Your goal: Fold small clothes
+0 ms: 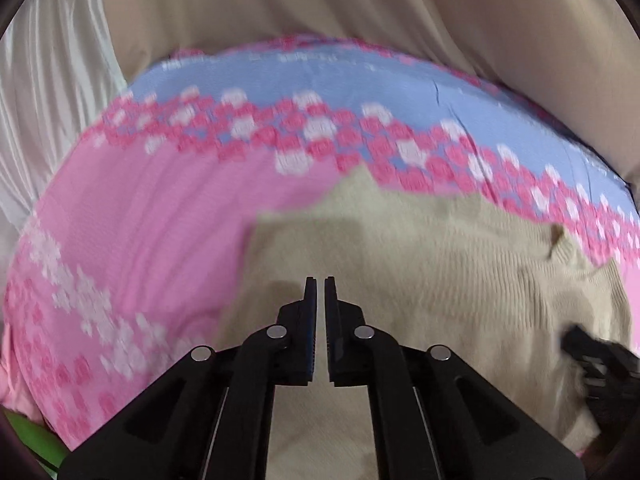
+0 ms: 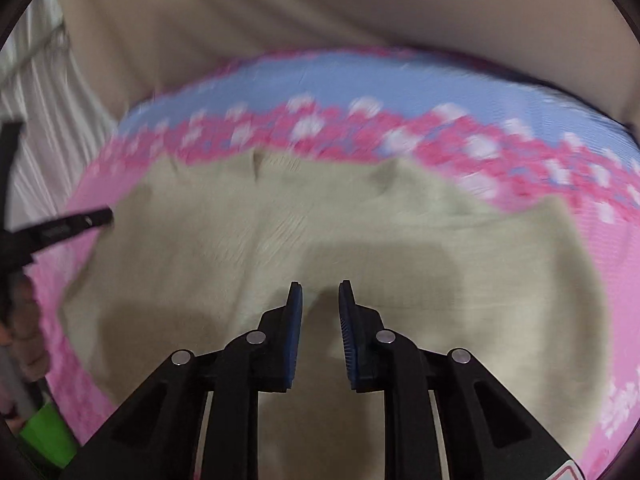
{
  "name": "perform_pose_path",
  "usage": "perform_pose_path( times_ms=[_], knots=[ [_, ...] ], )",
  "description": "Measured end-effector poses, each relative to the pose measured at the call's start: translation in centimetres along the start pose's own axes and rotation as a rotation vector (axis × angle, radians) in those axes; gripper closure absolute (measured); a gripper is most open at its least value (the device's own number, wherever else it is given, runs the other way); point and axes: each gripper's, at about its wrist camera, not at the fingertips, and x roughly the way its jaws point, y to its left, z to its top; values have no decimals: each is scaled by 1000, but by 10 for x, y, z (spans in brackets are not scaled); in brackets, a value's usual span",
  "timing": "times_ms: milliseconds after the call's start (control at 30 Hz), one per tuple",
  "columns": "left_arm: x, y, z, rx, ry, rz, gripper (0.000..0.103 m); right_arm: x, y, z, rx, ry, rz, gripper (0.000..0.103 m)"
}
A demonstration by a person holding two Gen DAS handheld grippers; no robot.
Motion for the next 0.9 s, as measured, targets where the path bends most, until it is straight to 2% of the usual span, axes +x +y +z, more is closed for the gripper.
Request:
perform_pose_path(
  times_ms=[67, 167, 233, 367, 500, 567, 633, 700, 800, 833, 900],
  knots=[
    [1, 1, -8, 0, 16, 9, 99, -8, 7, 6, -1, -18, -16, 86],
    [-5, 4, -19, 17, 4, 46, 98, -42, 7, 7, 57, -89, 52, 86],
    [-5, 10, -23, 16, 9, 57, 98, -62, 12, -2, 57, -116, 55, 86],
    [-9, 20, -30, -15, 21, 58, 97, -70, 22, -26, 46, -73, 49, 86],
    [-15, 27, -36, -32, 14, 72, 91, -29, 33, -47, -5, 72, 7, 86],
    [-18, 29, -38, -35, 11, 78, 90, -28, 36, -48, -11, 59, -2, 86],
    [-22, 32, -41, -36, 8, 85, 88, -44, 37, -43, 24, 24, 26, 86],
    [-24, 37, -45, -38, 2, 98, 82, -54, 40, -43, 21, 0, 28, 86],
    [-23, 46, -50, -63, 14, 108, 79, -28, 42, -52, -18, 78, -8, 86],
    [-23, 50, -52, -77, 20, 105, 75, -30, 41, -51, -14, 57, -2, 86],
    [-24, 65, -56, -155, 32, 77, 56, -44, 39, -45, 35, 46, 22, 86]
  ],
)
